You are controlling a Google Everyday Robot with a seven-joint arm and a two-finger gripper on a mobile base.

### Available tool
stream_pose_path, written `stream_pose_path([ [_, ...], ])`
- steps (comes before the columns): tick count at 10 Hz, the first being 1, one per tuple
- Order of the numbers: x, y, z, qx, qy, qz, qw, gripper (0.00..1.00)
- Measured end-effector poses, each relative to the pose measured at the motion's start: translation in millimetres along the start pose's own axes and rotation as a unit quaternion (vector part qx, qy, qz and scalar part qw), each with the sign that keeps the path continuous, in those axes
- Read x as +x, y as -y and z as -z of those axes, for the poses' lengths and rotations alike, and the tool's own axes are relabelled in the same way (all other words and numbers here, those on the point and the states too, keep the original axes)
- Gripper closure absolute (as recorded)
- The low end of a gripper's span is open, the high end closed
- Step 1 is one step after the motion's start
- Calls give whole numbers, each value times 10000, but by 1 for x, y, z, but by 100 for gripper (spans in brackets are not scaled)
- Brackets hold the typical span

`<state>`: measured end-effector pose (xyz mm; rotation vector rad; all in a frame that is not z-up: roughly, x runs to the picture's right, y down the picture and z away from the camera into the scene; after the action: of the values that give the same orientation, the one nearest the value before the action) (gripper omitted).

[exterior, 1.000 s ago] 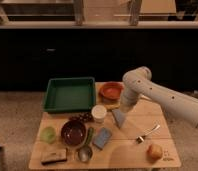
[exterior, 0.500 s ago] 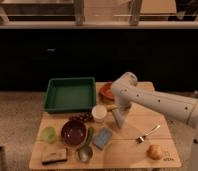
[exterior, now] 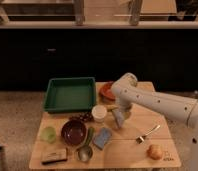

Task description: Wipe purple bowl with towel

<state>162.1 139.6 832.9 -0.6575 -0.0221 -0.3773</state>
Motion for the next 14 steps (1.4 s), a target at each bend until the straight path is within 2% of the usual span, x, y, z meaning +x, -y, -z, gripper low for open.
stream_pose_path([
  [2, 5, -2, -7, 31, 177, -24, 9998, 20],
  [5, 5, -2, -15, 85, 296, 66, 9995, 20],
  [11, 7, -13, -32, 327, 378, 282, 9984, 20],
  [14, 2, -11, -42, 324, 449, 479, 9973, 20],
])
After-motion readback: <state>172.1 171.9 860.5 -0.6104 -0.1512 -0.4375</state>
